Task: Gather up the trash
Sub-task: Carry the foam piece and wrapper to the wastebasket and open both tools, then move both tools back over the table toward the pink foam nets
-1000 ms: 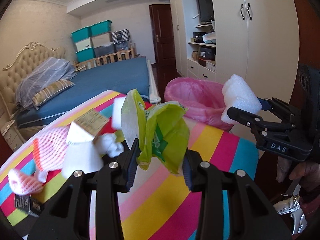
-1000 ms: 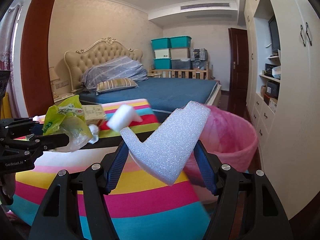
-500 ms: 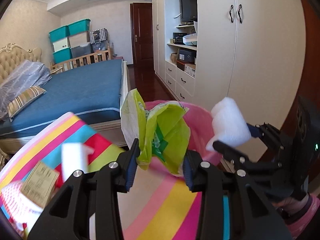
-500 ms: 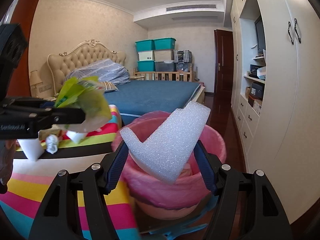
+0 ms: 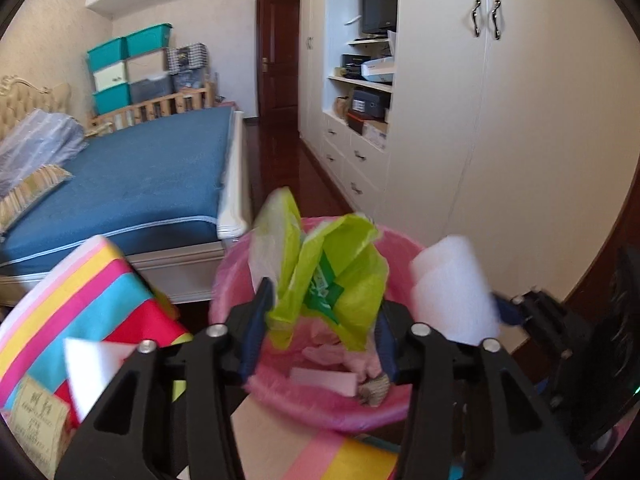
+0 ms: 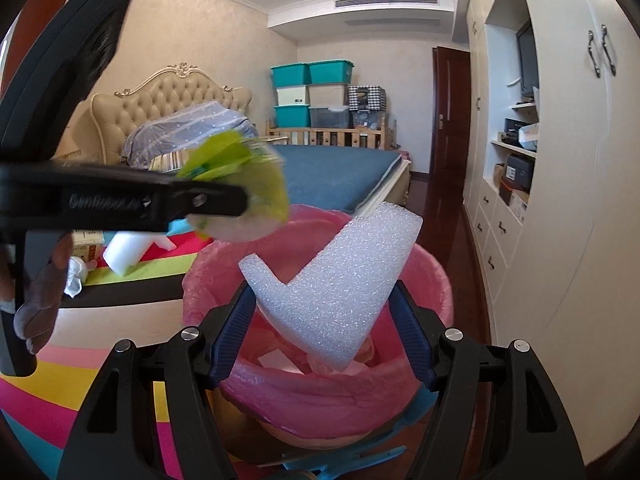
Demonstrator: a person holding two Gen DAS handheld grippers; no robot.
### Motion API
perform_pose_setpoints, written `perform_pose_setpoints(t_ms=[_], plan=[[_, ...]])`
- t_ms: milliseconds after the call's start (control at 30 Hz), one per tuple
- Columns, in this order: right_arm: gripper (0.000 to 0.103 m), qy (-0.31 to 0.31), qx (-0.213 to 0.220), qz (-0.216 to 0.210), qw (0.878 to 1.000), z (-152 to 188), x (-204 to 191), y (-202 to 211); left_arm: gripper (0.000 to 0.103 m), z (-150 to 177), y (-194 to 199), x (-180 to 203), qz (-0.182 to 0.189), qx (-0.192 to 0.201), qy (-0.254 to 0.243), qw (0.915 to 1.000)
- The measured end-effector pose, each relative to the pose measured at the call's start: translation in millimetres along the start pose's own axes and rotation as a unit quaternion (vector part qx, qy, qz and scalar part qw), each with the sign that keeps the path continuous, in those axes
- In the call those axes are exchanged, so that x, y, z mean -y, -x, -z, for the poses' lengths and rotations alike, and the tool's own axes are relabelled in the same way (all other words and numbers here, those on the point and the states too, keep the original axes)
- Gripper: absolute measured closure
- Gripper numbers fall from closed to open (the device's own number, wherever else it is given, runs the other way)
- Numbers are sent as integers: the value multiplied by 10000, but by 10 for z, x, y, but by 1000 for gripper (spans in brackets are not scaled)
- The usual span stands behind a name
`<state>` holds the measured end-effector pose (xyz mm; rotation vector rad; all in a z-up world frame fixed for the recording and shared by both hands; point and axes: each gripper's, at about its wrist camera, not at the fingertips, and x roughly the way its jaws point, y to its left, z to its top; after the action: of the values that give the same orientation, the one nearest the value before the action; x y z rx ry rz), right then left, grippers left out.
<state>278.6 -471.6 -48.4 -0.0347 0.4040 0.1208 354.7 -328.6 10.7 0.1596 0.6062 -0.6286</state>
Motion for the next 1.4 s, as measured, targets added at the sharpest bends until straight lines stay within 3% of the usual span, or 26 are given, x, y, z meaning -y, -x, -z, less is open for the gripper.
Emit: perform_pose_setpoints(t_ms=[67, 167, 300, 500, 633, 800, 1033, 1167, 1400], plan=[[22, 68, -154, 17, 9999, 24, -28, -71, 32, -41, -16, -19, -132, 57, 32, 9999], [21, 94, -167, 202, 9996, 79, -27, -46, 13, -49, 90, -57, -292, 204, 140, 9993], [20, -86, -96, 302, 9995, 149, 44, 108, 5, 31, 333, -158, -575, 357, 131, 9976], [20, -401, 89, 282, 9988, 147, 98, 374, 5, 364, 810, -292, -1091, 451, 43, 9930], [19, -603, 186, 145, 9979, 138, -12, 527, 5, 690, 1104, -370, -1210, 437, 127, 9916], [19, -588, 113, -111, 9981, 139, -309, 580, 5, 1069, 1372, -498, -1296, 301, 366, 9904], [19, -449, -211, -509, 9975, 179, -852, 494, 5, 1605, 1879, -739, -1762, 330, 492, 9826], [19, -205, -326, -735, 9965, 178, -1215, 475, 5, 1897, 2256, -910, -2274, 451, 447, 9717], [19, 328, -429, -1208, 9912, 119, -1917, 470, 5, 2370, 2906, -1412, -3245, 424, 792, 9416]])
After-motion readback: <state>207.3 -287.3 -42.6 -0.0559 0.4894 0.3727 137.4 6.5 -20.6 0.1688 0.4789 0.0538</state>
